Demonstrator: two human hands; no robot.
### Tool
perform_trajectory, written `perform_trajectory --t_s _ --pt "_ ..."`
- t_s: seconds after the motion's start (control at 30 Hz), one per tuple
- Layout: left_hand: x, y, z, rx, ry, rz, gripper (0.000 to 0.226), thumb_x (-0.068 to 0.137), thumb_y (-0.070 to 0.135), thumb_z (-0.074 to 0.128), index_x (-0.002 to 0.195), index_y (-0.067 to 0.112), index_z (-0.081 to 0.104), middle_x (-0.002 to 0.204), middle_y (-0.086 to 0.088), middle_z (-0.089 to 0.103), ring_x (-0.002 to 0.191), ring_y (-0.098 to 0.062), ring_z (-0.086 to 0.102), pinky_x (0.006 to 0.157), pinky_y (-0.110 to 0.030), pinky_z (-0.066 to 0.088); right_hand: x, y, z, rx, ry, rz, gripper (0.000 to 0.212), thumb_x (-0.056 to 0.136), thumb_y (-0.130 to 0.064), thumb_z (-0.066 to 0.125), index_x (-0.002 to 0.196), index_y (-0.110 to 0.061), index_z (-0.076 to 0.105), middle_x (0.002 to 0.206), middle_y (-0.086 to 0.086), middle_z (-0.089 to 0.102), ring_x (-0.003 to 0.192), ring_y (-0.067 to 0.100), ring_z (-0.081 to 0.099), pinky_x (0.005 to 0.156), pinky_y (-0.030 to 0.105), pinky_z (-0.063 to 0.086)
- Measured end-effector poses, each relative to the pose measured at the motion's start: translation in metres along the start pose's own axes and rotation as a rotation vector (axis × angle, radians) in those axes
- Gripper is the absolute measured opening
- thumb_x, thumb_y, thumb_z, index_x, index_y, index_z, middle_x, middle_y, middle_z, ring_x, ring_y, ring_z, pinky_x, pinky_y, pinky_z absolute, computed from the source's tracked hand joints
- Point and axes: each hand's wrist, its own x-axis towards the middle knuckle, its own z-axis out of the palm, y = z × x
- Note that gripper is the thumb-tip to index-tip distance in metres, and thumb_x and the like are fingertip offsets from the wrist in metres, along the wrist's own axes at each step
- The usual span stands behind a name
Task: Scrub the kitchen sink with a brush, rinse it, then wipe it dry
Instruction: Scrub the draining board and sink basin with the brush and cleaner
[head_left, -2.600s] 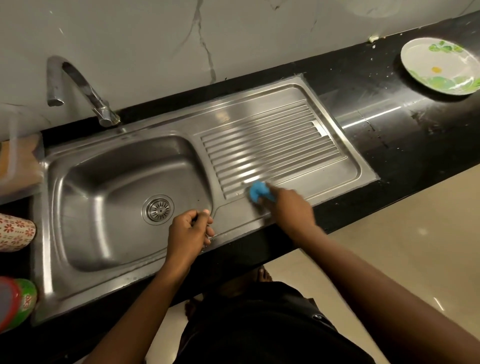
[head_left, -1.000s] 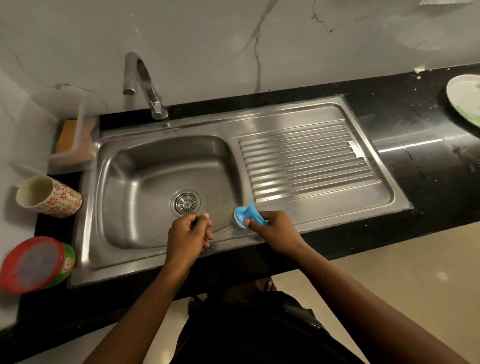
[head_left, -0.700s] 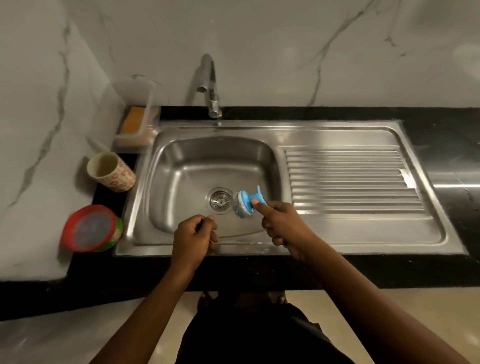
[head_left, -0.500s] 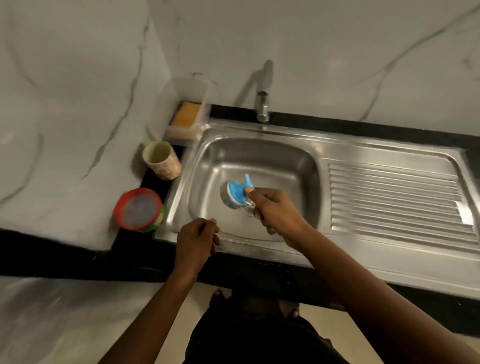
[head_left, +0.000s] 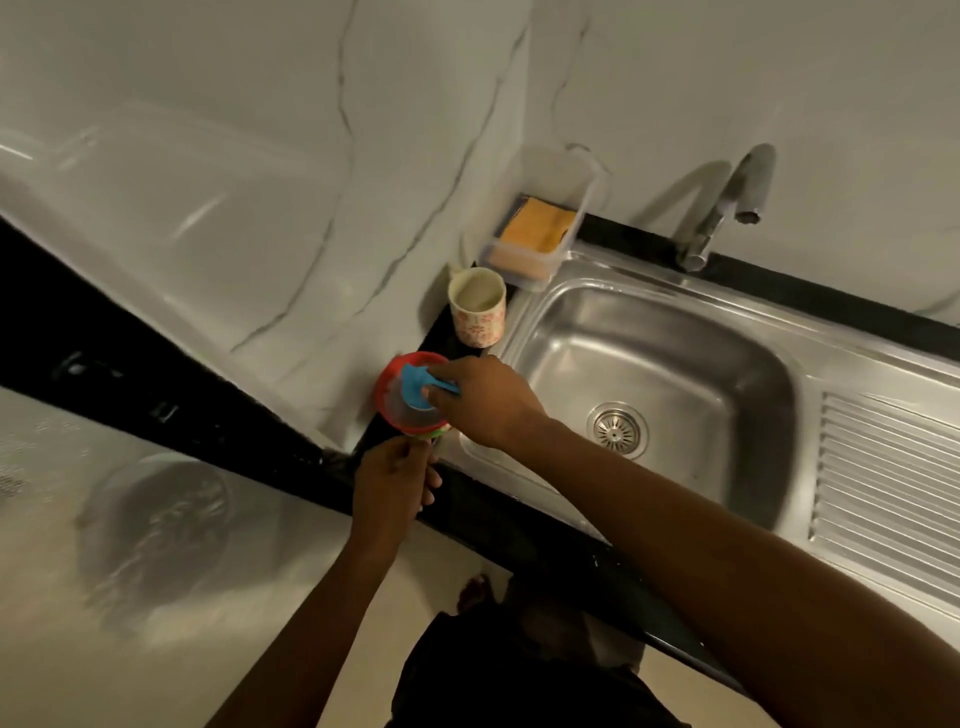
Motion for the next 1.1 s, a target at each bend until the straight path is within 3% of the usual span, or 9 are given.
perform_trajectory --t_s 0.13,0.37,0.53,0.77,0.93,1.1 --pt "0.007 -0.003 -0.009 -0.006 0.001 -0.02 0.032 0.106 0.027 0.057 0.087 0.005 0.069 0.066 -0.01 0.069 0.054 -0.021 0.057 0.05 -0.028 0.044 0.014 0.0 0.012 -0.186 -0.013 0.02 0.04 0.104 -0.042 0.052 0.139 -0.027 0.063 0.122 0.007 0.07 0.102 0.028 0.067 0.08 0.038 0.055" --pt "0.012 -0.009 -0.014 -0.021 -0.024 -0.032 0.031 0.104 0.028 0.059 0.085 0.006 0.069 0.064 -0.009 0.069 0.053 -0.021 0.057 0.051 -0.029 0.044 0.032 -0.002 0.012 -0.291 -0.073 0.006 0.038 0.103 -0.047 0.052 0.125 -0.022 0.07 0.104 0.004 0.07 0.088 0.023 0.067 0.073 0.038 0.057" --pt "0.012 -0.01 -0.016 -0.016 -0.048 -0.027 0.031 0.104 0.03 0.059 0.085 0.007 0.069 0.065 -0.009 0.069 0.055 -0.023 0.058 0.055 -0.031 0.045 0.036 -0.002 0.015 -0.285 -0.041 0.011 0.036 0.104 -0.045 0.053 0.125 -0.021 0.07 0.104 0.003 0.07 0.087 0.022 0.065 0.069 0.035 0.052" --pt "0.013 -0.008 -0.017 0.015 -0.075 -0.018 0.029 0.104 0.029 0.059 0.087 0.009 0.069 0.067 -0.008 0.071 0.057 -0.021 0.06 0.056 -0.03 0.049 0.027 0.002 0.011 -0.083 -0.031 0.002 0.037 0.104 -0.044 0.054 0.126 -0.022 0.072 0.094 -0.004 0.067 0.081 0.015 0.064 0.066 0.033 0.05" --pt "0.012 -0.003 -0.014 0.004 -0.103 0.002 0.028 0.105 0.028 0.059 0.088 0.008 0.069 0.069 -0.01 0.07 0.056 -0.019 0.06 0.054 -0.026 0.048 0.009 0.004 -0.009 0.277 0.05 0.101 0.03 0.103 -0.041 0.061 0.115 -0.02 0.08 0.078 0.0 0.07 0.064 0.008 0.057 0.065 0.031 0.045" --pt "0.006 0.007 0.0 0.049 -0.134 0.03 0.032 0.106 0.028 0.056 0.086 0.007 0.069 0.07 -0.011 0.071 0.055 -0.017 0.059 0.054 -0.027 0.048 -0.039 0.021 -0.037 0.631 0.093 0.256 0.028 0.101 -0.039 0.067 0.107 -0.016 0.081 0.064 0.004 0.056 0.045 0.006 0.043 0.046 0.024 0.035"
